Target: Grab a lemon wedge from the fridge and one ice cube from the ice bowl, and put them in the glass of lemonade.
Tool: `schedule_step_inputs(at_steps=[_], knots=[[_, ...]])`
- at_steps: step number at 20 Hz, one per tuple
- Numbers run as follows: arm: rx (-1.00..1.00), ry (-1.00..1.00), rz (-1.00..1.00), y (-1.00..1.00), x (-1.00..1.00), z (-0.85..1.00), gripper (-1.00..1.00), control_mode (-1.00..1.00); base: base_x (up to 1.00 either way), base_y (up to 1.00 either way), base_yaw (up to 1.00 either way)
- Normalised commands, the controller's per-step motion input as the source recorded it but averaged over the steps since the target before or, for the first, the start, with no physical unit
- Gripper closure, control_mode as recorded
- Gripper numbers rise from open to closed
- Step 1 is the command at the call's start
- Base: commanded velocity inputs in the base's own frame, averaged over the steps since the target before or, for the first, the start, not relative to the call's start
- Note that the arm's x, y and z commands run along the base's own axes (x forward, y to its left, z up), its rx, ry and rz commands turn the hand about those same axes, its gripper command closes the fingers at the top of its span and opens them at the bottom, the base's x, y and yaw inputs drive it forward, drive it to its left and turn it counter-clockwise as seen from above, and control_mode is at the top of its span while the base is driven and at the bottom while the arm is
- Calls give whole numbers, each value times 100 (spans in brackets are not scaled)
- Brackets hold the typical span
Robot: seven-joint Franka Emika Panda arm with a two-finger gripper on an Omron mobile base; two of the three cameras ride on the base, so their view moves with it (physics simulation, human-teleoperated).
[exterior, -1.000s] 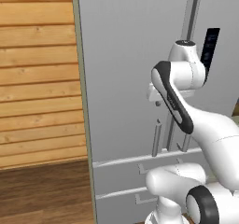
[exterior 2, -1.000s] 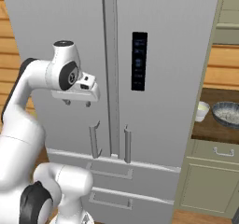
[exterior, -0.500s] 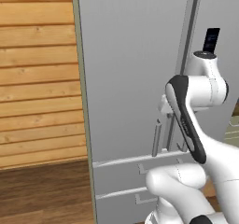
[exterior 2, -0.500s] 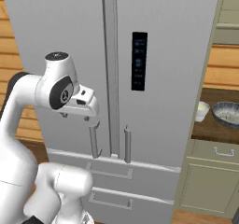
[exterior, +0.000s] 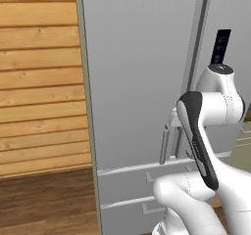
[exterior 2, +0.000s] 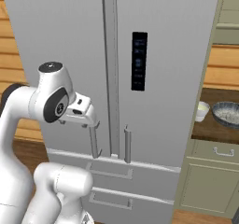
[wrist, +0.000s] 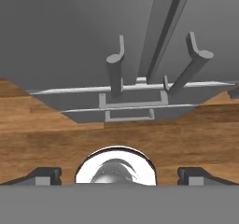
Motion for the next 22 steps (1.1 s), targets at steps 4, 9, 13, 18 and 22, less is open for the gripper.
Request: schedule_step_inputs(at_steps=[4, 9, 13, 18, 22], knots=[[0, 0, 0, 0, -13, -1, -100, -100, 0, 0, 0], [0, 0, 0, 0, -5, -2, -100, -100, 0, 0, 0], [0, 0, 0, 0, -41, -17, -100, -100, 0, 0, 0], [0, 0, 0, 0, -52, -21, -100, -100, 0, 0, 0], [0, 0, 0, 0, -23, -12, -100, 100, -14, 0, 0]])
